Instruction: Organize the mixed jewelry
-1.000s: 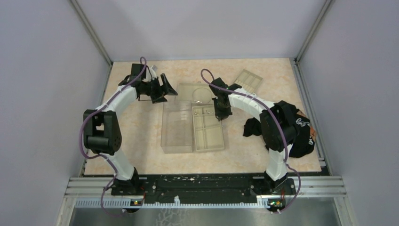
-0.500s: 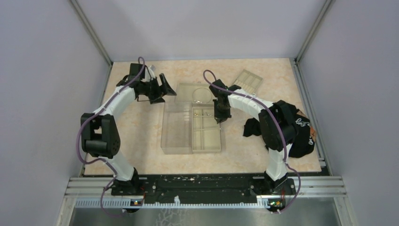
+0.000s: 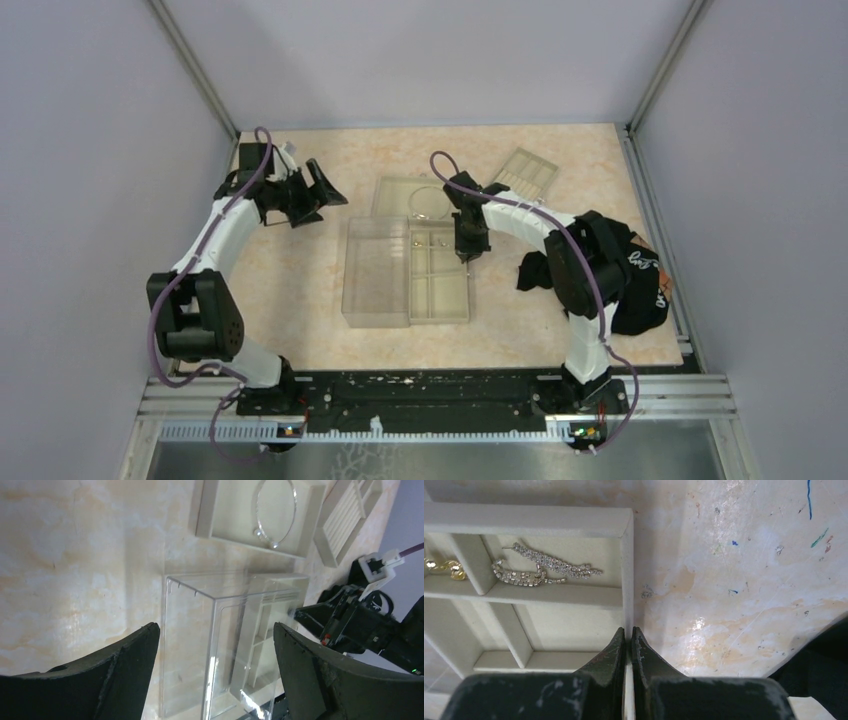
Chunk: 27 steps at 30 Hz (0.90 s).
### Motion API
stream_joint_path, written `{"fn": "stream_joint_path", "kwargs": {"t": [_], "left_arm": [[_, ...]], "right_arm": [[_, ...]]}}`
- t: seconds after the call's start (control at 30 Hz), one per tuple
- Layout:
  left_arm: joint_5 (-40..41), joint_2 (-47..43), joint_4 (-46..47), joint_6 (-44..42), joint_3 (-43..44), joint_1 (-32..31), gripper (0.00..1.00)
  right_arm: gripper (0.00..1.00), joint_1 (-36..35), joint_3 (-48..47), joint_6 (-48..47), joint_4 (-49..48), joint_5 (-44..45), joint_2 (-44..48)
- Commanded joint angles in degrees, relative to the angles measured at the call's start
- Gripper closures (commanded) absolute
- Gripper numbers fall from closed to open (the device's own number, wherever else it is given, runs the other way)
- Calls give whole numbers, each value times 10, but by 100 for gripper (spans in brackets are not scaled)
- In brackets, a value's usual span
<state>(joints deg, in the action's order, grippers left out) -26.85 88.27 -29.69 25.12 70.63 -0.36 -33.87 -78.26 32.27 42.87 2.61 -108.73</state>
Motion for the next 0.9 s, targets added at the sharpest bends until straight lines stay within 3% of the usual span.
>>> {"fn": "stream_joint_path", "kwargs": {"t": [0.0, 0.4, 0.87], "left_arm": [[-15, -10, -25, -17, -38, 0, 10], [-22, -48, -11, 1, -148, -1, 10], [-43, -51, -5, -11, -169, -1, 11]], "right_arm": [[100, -5, -27, -9, -3, 20, -10], [100, -21, -30, -6, -11, 17, 2], [100, -22, -46, 1, -12, 0, 8]]}}
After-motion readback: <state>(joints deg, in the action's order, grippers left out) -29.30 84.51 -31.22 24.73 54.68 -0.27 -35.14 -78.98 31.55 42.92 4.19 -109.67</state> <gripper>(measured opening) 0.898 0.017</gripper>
